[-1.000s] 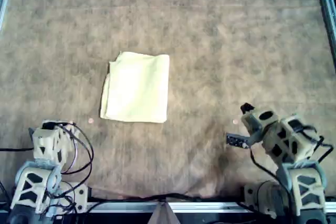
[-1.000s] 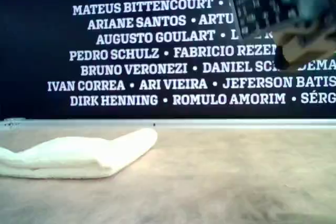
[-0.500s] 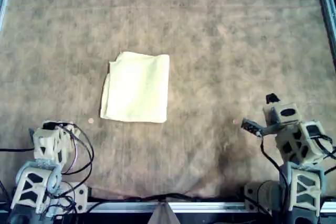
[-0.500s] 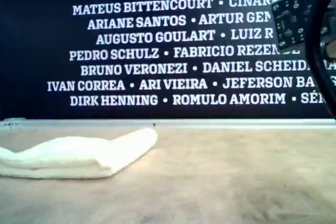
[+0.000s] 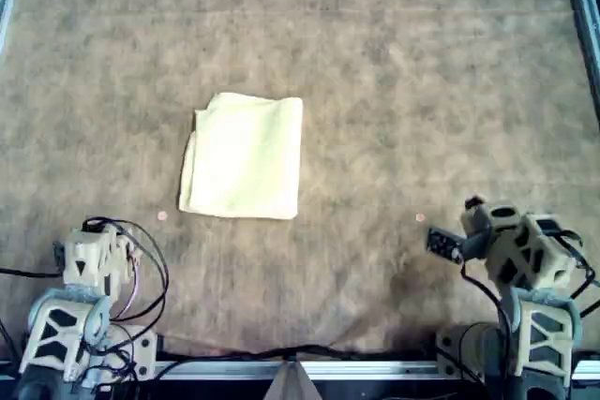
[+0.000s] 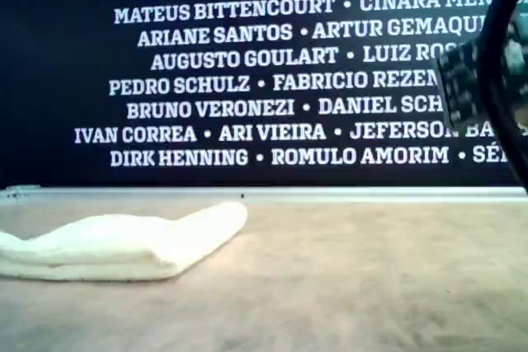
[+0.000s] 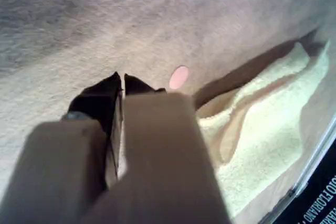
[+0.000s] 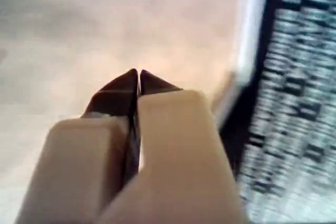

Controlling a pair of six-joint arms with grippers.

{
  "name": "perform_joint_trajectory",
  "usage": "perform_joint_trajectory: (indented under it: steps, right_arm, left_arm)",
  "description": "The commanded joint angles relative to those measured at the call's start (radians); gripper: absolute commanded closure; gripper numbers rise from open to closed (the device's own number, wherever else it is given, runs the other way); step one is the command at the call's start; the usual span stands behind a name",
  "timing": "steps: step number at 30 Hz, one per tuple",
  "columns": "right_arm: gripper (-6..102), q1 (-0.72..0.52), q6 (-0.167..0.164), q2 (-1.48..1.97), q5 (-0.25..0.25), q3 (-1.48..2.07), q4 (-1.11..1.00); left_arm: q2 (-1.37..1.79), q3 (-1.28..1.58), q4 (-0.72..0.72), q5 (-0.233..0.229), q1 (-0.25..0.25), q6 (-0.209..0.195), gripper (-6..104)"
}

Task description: Fold a cloth

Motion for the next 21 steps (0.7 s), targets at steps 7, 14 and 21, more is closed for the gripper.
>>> perform_joint_trajectory:
  steps: [7, 14, 21]
  right_arm:
    - [97, 0.006, -0.002, 0.038, 0.000, 0.014, 0.163]
    - [97, 0.006, -0.002, 0.038, -0.002, 0.014, 0.163]
    - [97, 0.006, -0.002, 0.038, -0.002, 0.014, 0.163]
  left_arm:
    - [0.011, -0.015, 0.003, -0.005, 0.018, 0.002, 98]
    - [0.011, -0.015, 0.003, 0.008, 0.015, -0.005, 98]
    - [0.011, -0.015, 0.003, 0.008, 0.015, -0.005, 98]
